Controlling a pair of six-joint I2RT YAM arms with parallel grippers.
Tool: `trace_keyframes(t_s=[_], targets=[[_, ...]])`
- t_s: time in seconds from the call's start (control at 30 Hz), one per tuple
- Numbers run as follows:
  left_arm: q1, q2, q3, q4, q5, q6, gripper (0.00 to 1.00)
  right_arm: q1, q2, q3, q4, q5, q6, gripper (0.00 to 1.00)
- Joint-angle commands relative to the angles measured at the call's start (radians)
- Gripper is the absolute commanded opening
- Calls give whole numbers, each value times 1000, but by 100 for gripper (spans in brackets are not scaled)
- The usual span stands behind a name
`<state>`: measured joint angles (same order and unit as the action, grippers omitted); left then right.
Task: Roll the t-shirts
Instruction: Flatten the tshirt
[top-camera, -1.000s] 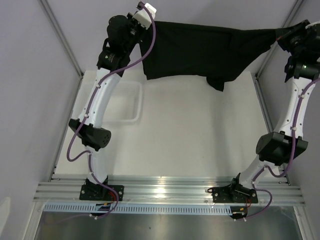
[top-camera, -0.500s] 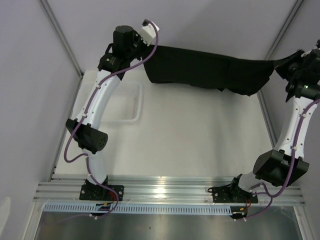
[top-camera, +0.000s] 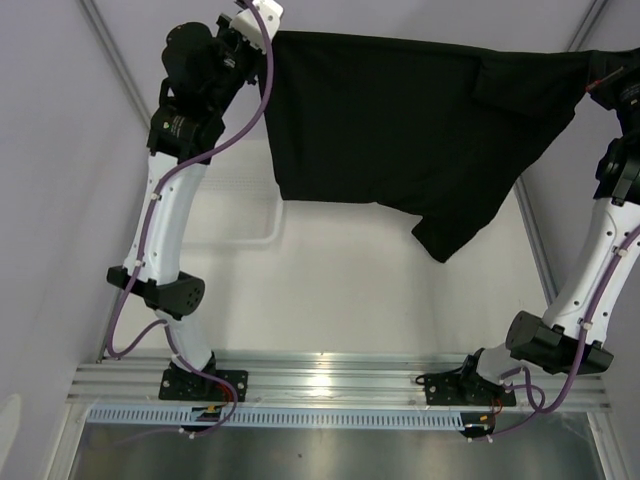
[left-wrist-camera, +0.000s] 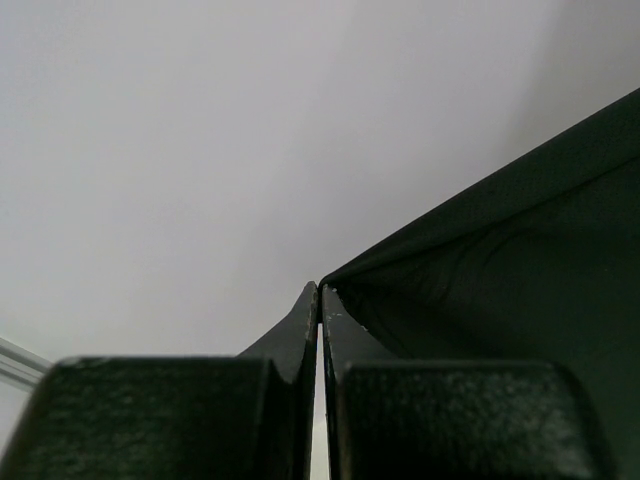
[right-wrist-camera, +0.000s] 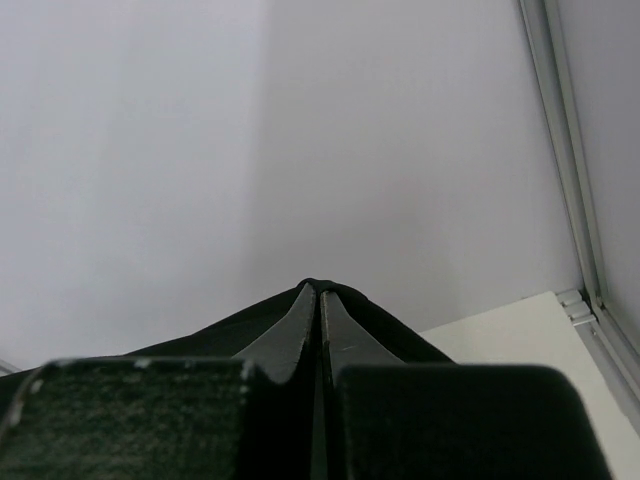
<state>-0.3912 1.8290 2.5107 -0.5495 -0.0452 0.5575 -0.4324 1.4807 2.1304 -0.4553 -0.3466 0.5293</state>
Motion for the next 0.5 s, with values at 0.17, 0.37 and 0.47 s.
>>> trace_keyframes(t_s=[0.17,0.37,0.47], targets=[[18,6,-13,20,-41,1,1,-22,50,23,53,49,14,0],[17,90,33,167,-51,5,1,36,280,273,83,66,44,0],[18,128,20,244,-70,19,1,78,377,339,148,75,69,0]])
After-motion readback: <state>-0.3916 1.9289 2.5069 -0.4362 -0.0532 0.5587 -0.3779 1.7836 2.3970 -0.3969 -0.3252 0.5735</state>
